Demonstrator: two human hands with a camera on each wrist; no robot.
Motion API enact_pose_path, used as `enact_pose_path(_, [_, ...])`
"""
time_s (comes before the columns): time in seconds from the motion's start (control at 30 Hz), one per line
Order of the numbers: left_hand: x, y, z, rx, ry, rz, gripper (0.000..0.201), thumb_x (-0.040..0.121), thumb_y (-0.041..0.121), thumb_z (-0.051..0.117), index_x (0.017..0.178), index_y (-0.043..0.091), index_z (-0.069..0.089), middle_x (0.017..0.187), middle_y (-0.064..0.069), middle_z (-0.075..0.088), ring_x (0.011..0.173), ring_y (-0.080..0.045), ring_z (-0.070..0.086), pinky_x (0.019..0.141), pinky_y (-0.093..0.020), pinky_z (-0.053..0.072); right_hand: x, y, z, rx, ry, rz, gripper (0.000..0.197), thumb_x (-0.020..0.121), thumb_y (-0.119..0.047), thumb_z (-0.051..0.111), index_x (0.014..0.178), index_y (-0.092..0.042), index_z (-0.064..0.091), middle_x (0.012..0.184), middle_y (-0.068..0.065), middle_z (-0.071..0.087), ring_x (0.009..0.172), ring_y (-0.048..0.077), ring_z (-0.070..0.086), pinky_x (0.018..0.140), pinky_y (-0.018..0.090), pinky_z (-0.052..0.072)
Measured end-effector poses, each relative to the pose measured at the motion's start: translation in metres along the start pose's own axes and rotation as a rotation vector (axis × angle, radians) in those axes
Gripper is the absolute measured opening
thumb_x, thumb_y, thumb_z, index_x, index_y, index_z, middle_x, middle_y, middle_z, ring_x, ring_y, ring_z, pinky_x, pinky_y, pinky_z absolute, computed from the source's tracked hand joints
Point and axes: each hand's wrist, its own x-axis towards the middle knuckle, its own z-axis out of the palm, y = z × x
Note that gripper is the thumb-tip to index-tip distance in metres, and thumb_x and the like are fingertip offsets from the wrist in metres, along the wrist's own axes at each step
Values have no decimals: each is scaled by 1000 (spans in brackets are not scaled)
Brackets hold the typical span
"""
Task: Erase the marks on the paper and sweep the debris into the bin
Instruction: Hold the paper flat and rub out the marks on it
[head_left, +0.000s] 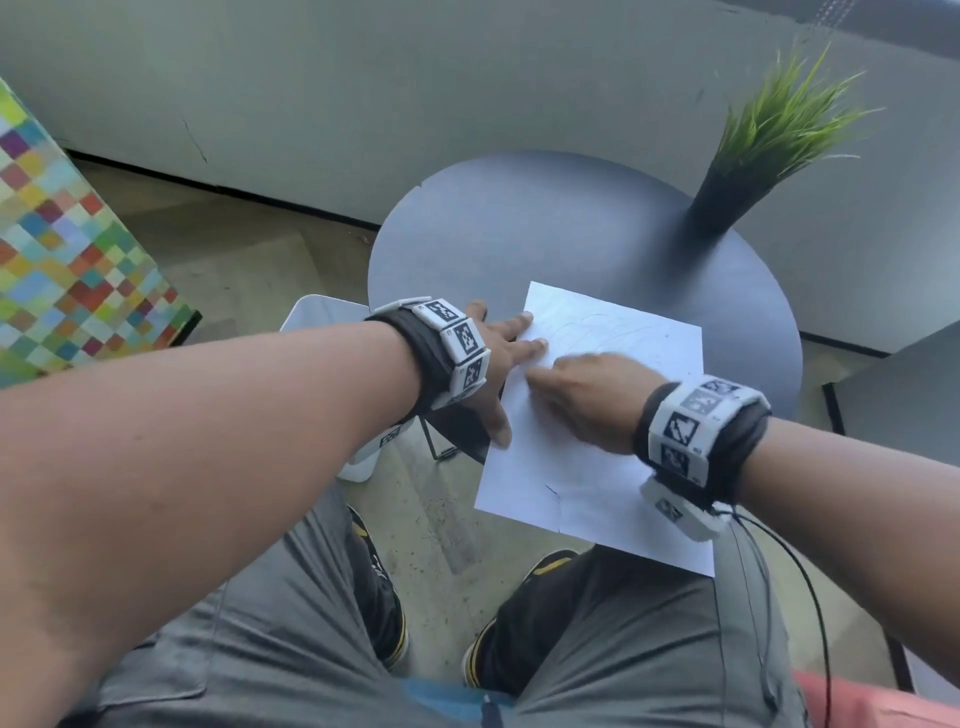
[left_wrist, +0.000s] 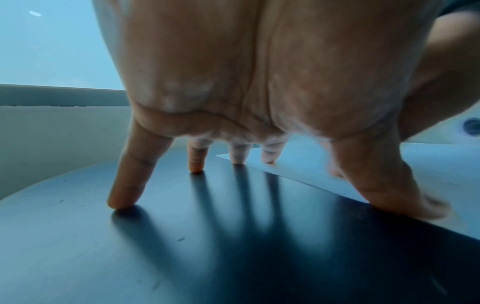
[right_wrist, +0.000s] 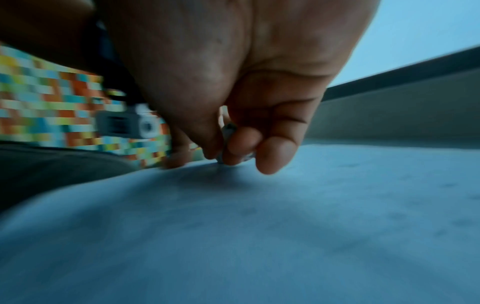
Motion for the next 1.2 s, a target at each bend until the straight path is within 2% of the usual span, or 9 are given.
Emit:
enact_pose_path(0.1, [3,0,0,6,-19,-2,135,46,84,68,150,44,-7,162,12,-12,139,-45,10,110,-57,30,-13,-21,0,10,-92,-162,20,100,-26,39,119,-26,42,97,7,55,84,33,58,71,42,50])
enact_pose_path(0.23, [6,-1,-2,7,-34,1,135,46,82,71,150,45,-8,162,11,-13,140,-48,10,110,-60,26,4,22,-2,39,56,93,24,99,-29,37,121,-27,43,100,8,60,91,35,60,74,39,48])
enact_pose_path(0.4, [5,3,-3,43,-34,-30,137,48,80,73,150,44,-13,161,11,-16,141,-48,7,112,-59,24,-5,-15,1,39,-95,-126,16,99,-28,40,113,-22,44,97,7,57,87,34,59,75,44,51])
enact_pose_path(0.57, [6,3,-5,48,-30,-15,137,47,79,74,150,45,-11,162,8,-14,139,-50,12,110,-62,26,10,21,1,60,42,138,22,95,-25,40,116,-30,42,102,9,62,92,35,60,77,41,51])
enact_pose_path(0.7, [7,3,-2,55,-23,-31,139,47,80,73,149,44,-13,161,9,-16,142,-48,6,113,-59,23,-4,-22,4,107,-71,-114,20,98,-24,43,118,-26,47,99,5,58,89,30,59,75,41,50])
enact_pose_path(0.87, [6,3,-4,38,-26,-22,137,47,78,75,148,48,-12,162,7,-16,141,-49,8,110,-64,23,7,27,-3,44,45,149,19,96,-26,40,114,-30,44,103,8,62,91,34,60,77,42,52])
enact_pose_path(1.03, [4,7,-7,71,-48,-44,139,49,76,76,149,44,-15,160,3,-21,142,-50,8,112,-60,24,-5,-4,-1,39,-94,-84,15,99,-28,42,112,-25,48,103,3,59,91,30,60,76,41,51])
enact_pose_path(1.13, [3,10,-10,53,-49,-28,133,53,71,79,148,49,-12,161,0,-20,140,-49,16,109,-60,30,-1,31,-5,52,28,110,11,95,-27,44,104,-32,48,100,2,62,92,31,59,78,40,51])
enact_pose_path(1.2, [2,11,-11,54,-60,-32,132,55,69,79,148,50,-12,160,0,-21,140,-47,19,108,-59,32,-4,34,-1,39,58,99,12,95,-25,44,103,-30,49,99,1,61,91,31,59,77,38,49])
